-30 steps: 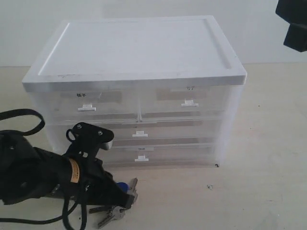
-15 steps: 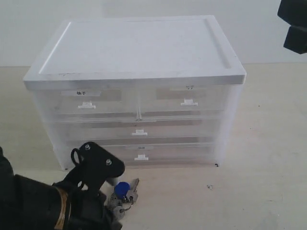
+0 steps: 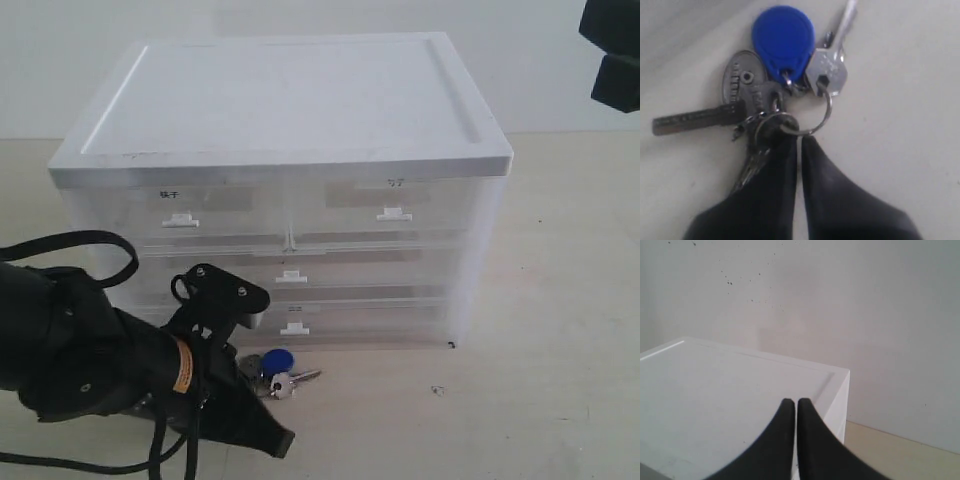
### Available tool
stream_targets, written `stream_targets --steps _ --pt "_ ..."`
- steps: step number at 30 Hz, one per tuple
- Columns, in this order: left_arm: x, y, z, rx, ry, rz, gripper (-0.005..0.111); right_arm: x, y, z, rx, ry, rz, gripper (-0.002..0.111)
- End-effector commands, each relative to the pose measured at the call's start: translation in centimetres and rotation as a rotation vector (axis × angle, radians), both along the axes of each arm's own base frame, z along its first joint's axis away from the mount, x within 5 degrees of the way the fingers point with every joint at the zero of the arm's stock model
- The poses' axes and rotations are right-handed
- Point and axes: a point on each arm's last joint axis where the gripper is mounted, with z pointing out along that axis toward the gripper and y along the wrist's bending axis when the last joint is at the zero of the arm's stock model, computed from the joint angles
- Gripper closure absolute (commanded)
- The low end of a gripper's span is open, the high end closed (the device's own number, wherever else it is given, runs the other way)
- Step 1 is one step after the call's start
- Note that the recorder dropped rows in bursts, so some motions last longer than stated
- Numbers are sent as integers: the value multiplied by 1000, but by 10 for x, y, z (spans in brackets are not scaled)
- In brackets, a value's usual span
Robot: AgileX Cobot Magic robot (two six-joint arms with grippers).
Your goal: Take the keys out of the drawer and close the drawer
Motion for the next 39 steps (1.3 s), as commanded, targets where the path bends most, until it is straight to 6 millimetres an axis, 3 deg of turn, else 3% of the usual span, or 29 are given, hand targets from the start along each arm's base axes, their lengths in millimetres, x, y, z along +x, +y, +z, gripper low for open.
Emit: stream_targets --steps 1,4,8,11,16,21,27,35,39 --pt "9 -6 -14 42 24 -12 102 0 0 -2 -1 4 1 109" --pt "0 -16 -13 51 28 -56 102 0 0 -2 -1 4 1 109" --pt "-18 -25 4 -1 -17 -127 102 0 0 -2 -1 4 1 109" --pt "-25 -15 25 6 -25 -112 102 0 0 -2 -3 8 -5 109" --pt "-10 8 31 -14 -42 -10 102 0 -1 -2 -2 9 -8 109" --pt "12 33 24 -22 -43 117 102 0 -1 -2 -2 9 -8 109" --pt "13 30 19 -94 -78 124 102 0 -1 -2 -6 5 -9 109" --pt "14 27 -16 -56 -16 119 102 0 -1 -2 -3 7 -9 109" --pt "15 23 -18 -93 -33 119 102 0 -1 -2 -3 7 -9 109"
